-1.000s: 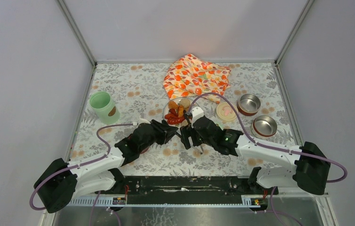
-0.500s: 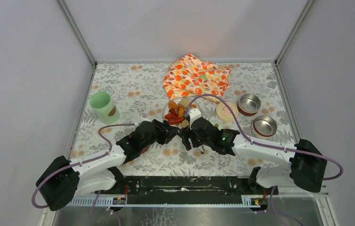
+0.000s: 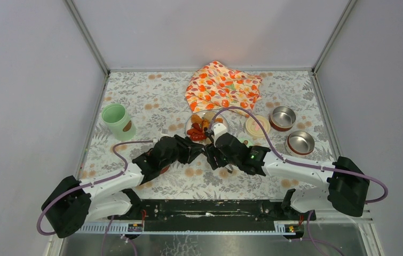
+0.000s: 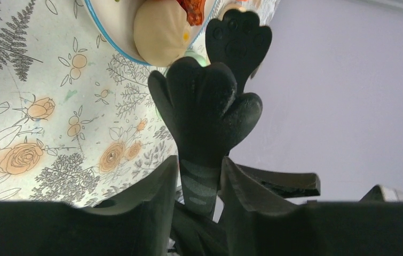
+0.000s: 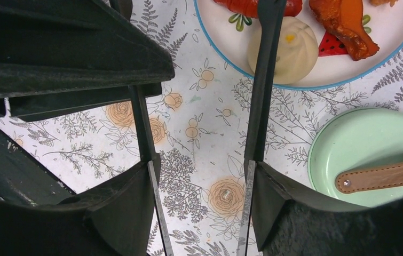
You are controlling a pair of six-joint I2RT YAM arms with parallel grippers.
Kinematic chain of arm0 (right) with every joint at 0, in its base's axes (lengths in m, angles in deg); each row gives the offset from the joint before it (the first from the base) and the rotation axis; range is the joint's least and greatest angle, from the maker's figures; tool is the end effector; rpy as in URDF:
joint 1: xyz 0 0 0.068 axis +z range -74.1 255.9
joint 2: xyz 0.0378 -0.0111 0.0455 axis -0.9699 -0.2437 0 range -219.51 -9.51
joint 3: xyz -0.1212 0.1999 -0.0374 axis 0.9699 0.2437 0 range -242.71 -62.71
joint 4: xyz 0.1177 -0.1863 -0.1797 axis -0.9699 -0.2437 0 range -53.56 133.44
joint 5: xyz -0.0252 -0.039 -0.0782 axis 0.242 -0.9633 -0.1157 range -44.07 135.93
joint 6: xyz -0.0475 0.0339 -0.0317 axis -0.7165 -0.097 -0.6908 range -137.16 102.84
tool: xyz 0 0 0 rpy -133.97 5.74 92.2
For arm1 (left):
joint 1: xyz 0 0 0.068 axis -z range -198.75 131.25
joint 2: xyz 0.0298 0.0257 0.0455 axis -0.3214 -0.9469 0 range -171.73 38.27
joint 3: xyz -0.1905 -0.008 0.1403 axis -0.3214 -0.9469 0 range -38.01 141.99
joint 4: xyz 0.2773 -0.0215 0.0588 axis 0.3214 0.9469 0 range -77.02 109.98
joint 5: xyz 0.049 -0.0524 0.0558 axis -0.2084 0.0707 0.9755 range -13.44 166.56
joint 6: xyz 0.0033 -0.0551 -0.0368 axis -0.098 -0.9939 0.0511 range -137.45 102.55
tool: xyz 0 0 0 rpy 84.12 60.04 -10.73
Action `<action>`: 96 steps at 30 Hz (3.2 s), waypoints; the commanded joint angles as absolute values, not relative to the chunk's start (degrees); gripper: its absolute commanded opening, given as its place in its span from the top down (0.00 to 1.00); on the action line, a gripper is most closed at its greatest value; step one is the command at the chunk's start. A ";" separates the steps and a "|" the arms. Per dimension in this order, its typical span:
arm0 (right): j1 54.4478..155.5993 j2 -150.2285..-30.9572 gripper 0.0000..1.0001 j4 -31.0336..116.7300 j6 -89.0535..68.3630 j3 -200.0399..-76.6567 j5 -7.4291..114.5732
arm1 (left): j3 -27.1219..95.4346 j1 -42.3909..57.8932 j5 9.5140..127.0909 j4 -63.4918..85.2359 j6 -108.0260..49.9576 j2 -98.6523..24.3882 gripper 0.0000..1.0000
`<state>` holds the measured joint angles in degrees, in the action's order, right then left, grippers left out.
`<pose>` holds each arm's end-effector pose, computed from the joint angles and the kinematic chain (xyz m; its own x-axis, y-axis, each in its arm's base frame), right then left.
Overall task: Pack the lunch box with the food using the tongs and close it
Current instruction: Pick up the clamp at the center of the board, then pick up the fake food from the plate.
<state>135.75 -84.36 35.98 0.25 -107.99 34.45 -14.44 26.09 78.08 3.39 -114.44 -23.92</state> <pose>0.1723 0.2757 0.1758 -0.5183 -0.3086 -0.7976 -0.6419 0.7566 0.1245 0.1944 -0.1913 0.1313 -0.6415 -0.7614 0.0936 -0.4254 0.2515 -0.8694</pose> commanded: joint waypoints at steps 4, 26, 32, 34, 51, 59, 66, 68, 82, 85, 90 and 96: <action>136.11 -82.82 0.38 36.41 0.50 -110.61 32.03 | -14.71 25.74 78.43 3.13 -114.27 -20.97 0.42; 136.10 -79.10 0.42 34.50 1.17 -112.05 36.00 | -10.88 25.63 73.03 5.57 -109.16 -29.38 0.25; 136.10 -80.17 0.43 30.14 1.25 -114.27 33.48 | -9.70 25.62 73.62 7.72 -106.87 -27.98 0.21; 136.04 -80.12 0.43 27.64 0.90 -115.47 31.58 | -8.18 25.62 75.55 11.30 -104.46 -26.45 0.16; 124.35 -84.99 0.43 7.74 -9.04 -127.21 33.56 | 16.94 25.57 102.14 46.97 -59.92 -19.52 0.02; 116.48 -91.88 0.43 5.78 -10.41 -133.75 40.05 | 32.48 24.59 105.14 49.60 -38.09 -25.03 0.02; 115.37 -96.85 0.44 -0.55 -10.30 -139.54 41.35 | 29.23 20.31 104.67 44.65 -31.31 -27.24 0.02; 115.43 -96.68 0.44 -2.01 -9.57 -139.43 42.86 | 26.35 17.64 102.45 43.48 -31.25 -26.32 0.01; 122.74 -102.62 0.43 -12.05 -6.99 -145.51 39.94 | 23.50 12.04 101.60 41.62 -31.32 -23.07 0.02; 123.97 -104.48 0.42 -13.88 -6.92 -147.91 39.40 | 23.48 10.97 101.33 41.61 -31.47 -22.99 0.02; 124.44 -107.30 0.42 -16.33 -6.39 -150.38 37.73 | 23.45 9.59 100.66 41.58 -31.60 -22.49 0.02; 125.35 -109.74 0.46 -17.10 -6.59 -151.72 38.02 | 23.42 8.40 99.96 41.52 -31.69 -21.63 0.02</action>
<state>124.32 -108.95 -14.77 -6.77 -148.89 39.28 23.57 9.35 100.73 44.70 -32.46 -23.20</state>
